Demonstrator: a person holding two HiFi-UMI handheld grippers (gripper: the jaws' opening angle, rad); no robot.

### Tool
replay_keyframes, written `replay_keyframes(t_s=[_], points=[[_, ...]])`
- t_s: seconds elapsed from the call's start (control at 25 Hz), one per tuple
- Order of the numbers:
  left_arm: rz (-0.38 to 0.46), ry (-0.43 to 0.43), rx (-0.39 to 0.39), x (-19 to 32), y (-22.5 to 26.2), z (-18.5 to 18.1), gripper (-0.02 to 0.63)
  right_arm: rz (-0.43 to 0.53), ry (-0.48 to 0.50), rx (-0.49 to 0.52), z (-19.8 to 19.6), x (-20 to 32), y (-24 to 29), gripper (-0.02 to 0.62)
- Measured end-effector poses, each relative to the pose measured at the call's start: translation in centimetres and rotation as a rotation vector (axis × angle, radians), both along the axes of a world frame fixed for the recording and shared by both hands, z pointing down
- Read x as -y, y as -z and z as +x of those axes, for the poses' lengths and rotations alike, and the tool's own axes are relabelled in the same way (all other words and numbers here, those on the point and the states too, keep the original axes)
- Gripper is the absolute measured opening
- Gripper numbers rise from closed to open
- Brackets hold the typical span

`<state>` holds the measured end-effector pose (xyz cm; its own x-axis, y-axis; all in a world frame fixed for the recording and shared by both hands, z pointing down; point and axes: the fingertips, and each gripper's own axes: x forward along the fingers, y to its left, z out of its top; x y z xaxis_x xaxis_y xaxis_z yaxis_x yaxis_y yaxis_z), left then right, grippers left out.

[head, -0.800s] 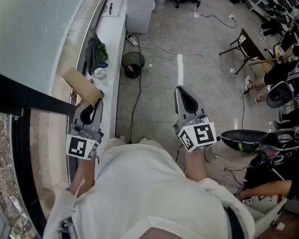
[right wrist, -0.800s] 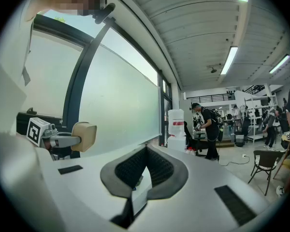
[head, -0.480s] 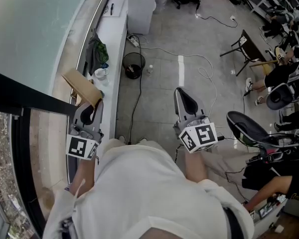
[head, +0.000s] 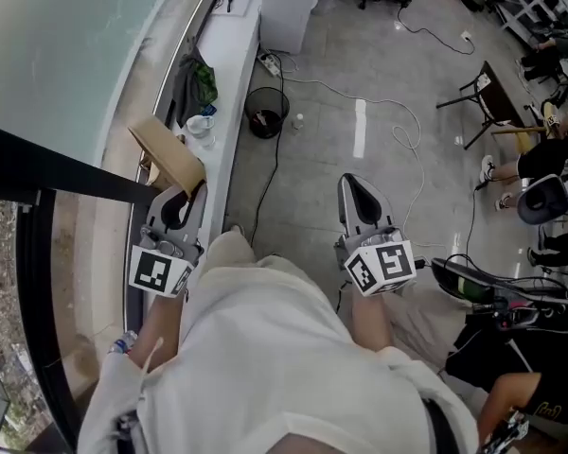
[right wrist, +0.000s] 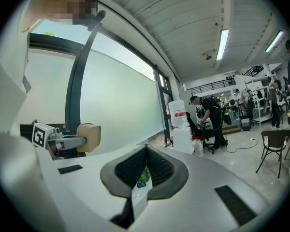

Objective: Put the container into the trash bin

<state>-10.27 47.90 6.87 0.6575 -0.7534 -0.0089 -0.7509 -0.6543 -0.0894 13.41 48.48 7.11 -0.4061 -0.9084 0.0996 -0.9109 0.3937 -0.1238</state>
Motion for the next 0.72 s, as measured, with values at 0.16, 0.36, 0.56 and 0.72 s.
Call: replay_keyframes(t_s=[0.16,0.36,0.56,0.72], points=[[-0.028,-0.010,-0.010,3.2,-1.5,0.5,0.020,-0.042,-0.016,0.003,0.4,2.2,-1.7,0.002],[-0.054,-0.052,-0.045,12.2,-3.3,1.0,0.020,-0.085,-0.020,-0.026,-0.2,9.4,-3.4,0.002],[-0.077,-0.088,-0.053,22.3,-2.9,0.8,0.020,-0.135,-0.015,-0.053,-1.4,19.2,-2.8,0.002],[-0.130,-0.117,-0.079,29.2,-4.1,-0.1,0.020,-0.141,-0.034,-0.089,-2.1,27.2,-1.9,0.002]])
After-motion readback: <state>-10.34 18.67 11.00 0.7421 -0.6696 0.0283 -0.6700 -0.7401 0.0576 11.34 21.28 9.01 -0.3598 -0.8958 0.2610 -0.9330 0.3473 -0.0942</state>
